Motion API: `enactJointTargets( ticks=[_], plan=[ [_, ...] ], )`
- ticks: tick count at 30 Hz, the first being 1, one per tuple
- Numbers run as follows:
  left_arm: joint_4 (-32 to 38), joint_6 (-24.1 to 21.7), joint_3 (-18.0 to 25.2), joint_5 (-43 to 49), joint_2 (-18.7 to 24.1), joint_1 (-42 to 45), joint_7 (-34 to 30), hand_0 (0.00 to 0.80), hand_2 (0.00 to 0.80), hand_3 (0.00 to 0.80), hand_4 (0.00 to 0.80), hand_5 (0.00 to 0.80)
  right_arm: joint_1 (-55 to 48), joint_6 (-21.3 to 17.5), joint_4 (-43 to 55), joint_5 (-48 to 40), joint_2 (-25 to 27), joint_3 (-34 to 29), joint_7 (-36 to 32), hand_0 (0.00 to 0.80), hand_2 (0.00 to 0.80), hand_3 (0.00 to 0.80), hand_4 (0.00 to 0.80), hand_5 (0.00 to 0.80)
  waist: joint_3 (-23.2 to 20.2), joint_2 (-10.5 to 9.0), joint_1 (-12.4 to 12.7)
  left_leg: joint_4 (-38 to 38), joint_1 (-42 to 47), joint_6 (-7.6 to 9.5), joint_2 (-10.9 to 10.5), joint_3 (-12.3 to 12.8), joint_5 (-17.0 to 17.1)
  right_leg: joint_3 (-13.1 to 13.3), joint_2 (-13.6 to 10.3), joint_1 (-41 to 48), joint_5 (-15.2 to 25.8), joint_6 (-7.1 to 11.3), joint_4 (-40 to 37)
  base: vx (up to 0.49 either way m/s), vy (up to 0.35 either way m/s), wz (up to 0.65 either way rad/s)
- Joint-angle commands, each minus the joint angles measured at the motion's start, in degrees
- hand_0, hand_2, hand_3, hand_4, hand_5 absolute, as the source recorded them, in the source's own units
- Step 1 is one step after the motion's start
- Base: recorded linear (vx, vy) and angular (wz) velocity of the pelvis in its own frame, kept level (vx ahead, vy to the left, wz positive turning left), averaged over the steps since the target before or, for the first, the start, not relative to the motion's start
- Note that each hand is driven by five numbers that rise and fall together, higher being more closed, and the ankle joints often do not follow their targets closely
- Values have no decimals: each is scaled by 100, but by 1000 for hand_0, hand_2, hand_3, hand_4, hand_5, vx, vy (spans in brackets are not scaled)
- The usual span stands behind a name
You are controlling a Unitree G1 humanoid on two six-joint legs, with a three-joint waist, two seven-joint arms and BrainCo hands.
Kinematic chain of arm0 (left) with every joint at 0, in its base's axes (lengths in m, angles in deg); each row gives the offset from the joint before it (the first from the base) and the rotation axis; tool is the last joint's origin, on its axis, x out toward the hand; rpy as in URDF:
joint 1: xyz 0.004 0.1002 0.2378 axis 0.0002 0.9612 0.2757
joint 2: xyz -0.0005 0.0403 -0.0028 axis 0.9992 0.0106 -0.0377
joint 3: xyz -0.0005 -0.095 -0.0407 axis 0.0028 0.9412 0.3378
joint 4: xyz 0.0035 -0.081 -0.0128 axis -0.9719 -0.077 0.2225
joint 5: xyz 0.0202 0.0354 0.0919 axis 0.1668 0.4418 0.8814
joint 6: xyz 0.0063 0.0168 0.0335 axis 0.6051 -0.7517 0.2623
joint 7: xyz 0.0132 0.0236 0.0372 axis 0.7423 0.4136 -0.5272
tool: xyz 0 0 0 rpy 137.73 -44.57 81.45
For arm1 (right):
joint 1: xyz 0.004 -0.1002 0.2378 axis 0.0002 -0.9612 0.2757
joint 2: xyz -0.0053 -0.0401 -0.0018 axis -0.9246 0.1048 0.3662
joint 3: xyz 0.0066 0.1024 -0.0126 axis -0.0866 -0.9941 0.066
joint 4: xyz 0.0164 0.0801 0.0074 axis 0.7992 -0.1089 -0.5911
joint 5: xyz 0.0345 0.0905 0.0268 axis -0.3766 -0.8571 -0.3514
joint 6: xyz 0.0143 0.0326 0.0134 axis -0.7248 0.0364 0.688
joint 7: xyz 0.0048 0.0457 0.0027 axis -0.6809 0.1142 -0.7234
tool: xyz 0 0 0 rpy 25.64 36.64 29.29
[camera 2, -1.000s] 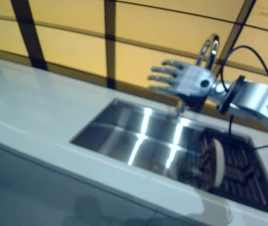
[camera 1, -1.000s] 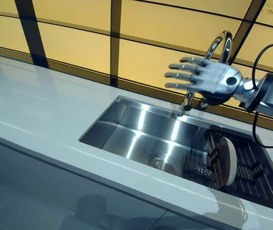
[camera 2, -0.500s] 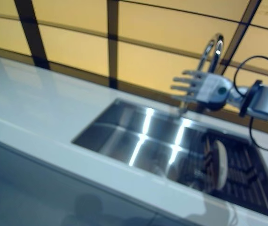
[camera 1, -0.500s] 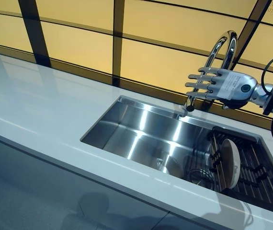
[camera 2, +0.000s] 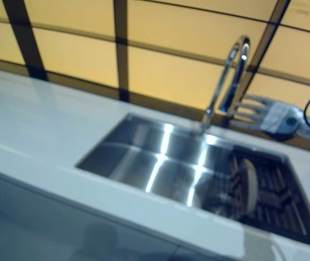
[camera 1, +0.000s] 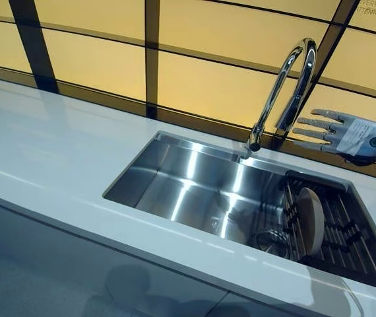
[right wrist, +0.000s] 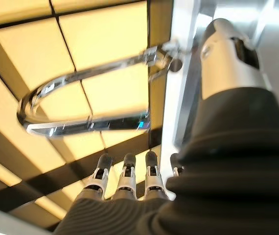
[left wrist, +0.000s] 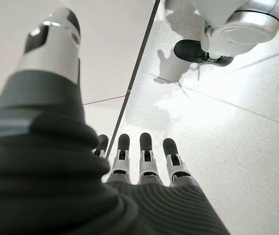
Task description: Take plates into dishwasher
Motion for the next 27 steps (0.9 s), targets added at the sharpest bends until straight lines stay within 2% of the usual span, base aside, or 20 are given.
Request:
enactJointTargets(
  ticks=[1,12,17,27],
  plan=[
    [108,-169,-59,-258,287,-103,74,0,0,0,0,0,168,32,-182,82,448,51,190,0,0,0,0,0,-196,-148,133,-7,-151,-268,229,343,62,-21,89,242,-334,227,197,7,-32,-1],
    [189,-125,-141,-85,392,-137,-16,0,0,0,0,0,-5,-284,-185,247,403,183,488,0,0,0,0,0,-140,-183,198,30,-116,-254,241,308,13,-69,81,242,-401,193,290,2,-6,0],
    [257,-121,-224,24,436,-157,-77,0,0,0,0,0,208,-268,-167,1,254,378,306,0,0,0,0,0,-83,-163,267,179,-130,-239,248,246,-65,-141,57,253,-447,161,385,27,-25,1],
    [335,-55,-373,131,505,-198,-212,0,0,0,0,0,51,-251,-9,-157,-152,145,-71,0,0,0,0,0,12,-104,332,322,-133,-228,260,189,-145,-181,71,265,-449,146,424,20,-21,2]
  ],
)
